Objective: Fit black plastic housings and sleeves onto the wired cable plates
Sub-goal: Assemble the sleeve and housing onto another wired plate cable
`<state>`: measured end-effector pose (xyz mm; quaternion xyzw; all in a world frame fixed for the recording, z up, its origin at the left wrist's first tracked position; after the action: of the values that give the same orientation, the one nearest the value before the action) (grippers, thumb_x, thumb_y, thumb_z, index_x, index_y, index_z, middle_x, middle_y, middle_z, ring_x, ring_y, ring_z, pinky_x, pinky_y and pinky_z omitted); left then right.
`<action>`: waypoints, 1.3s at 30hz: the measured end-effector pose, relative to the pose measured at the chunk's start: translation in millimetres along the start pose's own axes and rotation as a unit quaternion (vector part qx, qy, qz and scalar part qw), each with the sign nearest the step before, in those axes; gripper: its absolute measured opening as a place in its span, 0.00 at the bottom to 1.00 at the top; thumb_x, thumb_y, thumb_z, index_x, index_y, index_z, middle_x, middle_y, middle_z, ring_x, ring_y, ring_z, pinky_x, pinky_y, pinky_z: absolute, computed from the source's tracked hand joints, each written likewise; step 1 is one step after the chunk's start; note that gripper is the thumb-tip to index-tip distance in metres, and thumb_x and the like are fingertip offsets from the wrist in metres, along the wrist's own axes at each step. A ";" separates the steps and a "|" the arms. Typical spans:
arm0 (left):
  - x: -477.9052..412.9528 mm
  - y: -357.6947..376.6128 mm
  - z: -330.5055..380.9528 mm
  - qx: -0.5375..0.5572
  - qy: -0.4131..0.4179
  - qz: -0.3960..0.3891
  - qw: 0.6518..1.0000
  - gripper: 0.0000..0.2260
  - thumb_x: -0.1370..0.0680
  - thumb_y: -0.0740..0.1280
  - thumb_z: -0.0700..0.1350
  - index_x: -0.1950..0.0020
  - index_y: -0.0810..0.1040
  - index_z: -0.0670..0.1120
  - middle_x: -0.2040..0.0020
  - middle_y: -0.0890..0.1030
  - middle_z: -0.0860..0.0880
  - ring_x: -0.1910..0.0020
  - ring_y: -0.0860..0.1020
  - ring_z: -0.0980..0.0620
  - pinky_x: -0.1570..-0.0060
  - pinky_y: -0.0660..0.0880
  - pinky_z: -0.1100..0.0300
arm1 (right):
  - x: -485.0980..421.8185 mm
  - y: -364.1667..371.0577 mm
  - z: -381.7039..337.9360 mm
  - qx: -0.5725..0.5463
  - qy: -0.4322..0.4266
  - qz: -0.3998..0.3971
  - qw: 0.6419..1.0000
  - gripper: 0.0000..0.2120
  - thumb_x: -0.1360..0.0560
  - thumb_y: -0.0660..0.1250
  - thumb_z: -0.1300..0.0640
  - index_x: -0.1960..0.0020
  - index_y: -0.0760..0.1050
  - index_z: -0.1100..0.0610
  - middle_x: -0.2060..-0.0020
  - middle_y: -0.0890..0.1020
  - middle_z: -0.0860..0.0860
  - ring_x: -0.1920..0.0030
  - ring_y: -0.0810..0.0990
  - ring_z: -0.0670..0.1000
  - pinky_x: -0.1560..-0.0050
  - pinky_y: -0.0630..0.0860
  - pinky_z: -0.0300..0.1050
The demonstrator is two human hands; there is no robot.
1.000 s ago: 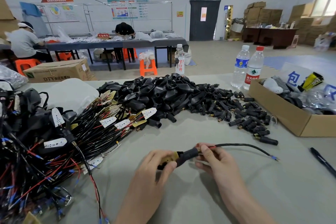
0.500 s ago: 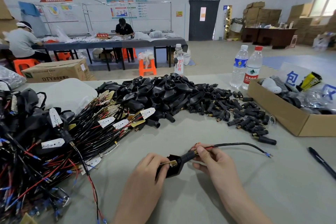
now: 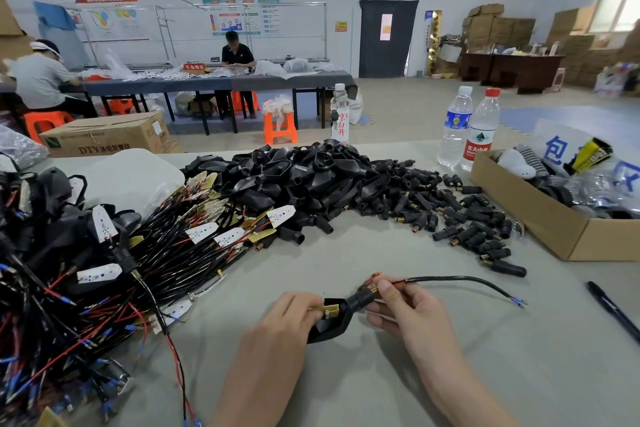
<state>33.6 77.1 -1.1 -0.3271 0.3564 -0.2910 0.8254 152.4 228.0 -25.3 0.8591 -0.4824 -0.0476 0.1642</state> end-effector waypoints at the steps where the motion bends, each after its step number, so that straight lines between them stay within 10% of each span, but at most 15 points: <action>1: -0.5 -0.1 -0.6 0.017 0.014 0.003 1.000 0.06 0.19 0.64 0.46 0.50 0.75 0.59 0.48 0.74 0.63 0.53 0.75 0.59 0.54 0.74 0.59 | 0.0 0.1 -0.1 -0.001 0.000 0.000 1.000 0.05 0.21 0.66 0.64 0.51 0.80 0.63 0.62 0.85 0.56 0.66 0.84 0.50 0.67 0.80 0.38; 10: -1.0 4.1 -9.1 0.063 0.050 0.000 0.997 0.20 0.20 0.64 0.37 0.55 0.71 0.65 0.51 0.75 0.64 0.52 0.75 0.63 0.53 0.72 0.66 | -0.4 1.7 0.7 0.024 0.000 -0.008 1.000 0.05 0.20 0.64 0.65 0.52 0.79 0.63 0.64 0.86 0.52 0.66 0.84 0.48 0.66 0.80 0.38; 26: 5.2 9.1 -7.0 0.083 0.076 -0.064 0.992 0.04 0.24 0.73 0.44 0.51 0.81 0.51 0.42 0.75 0.62 0.47 0.73 0.70 0.49 0.65 0.76 | -5.7 -9.8 5.2 0.031 -0.005 0.044 0.999 0.05 0.20 0.65 0.65 0.52 0.80 0.63 0.62 0.87 0.56 0.65 0.85 0.49 0.66 0.81 0.39; 39: 0.4 8.5 -14.6 0.212 -0.053 0.018 0.976 0.14 0.25 0.74 0.40 0.47 0.79 0.58 0.48 0.81 0.60 0.55 0.81 0.58 0.55 0.72 0.73 | -2.8 -10.1 0.0 -0.041 0.008 0.040 0.998 0.06 0.20 0.64 0.63 0.51 0.79 0.63 0.64 0.87 0.56 0.62 0.87 0.52 0.65 0.80 0.36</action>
<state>24.6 77.2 -15.4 -0.1530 0.2484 -0.3276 0.8986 159.1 235.2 -28.9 0.8320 -0.5127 -0.0539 0.2050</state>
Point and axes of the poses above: each hand's wrist, its own x-axis away from the middle knuckle, its own y-axis out of the palm, z = x × y, the point moved 5 cm from there along -x, towards the middle knuckle
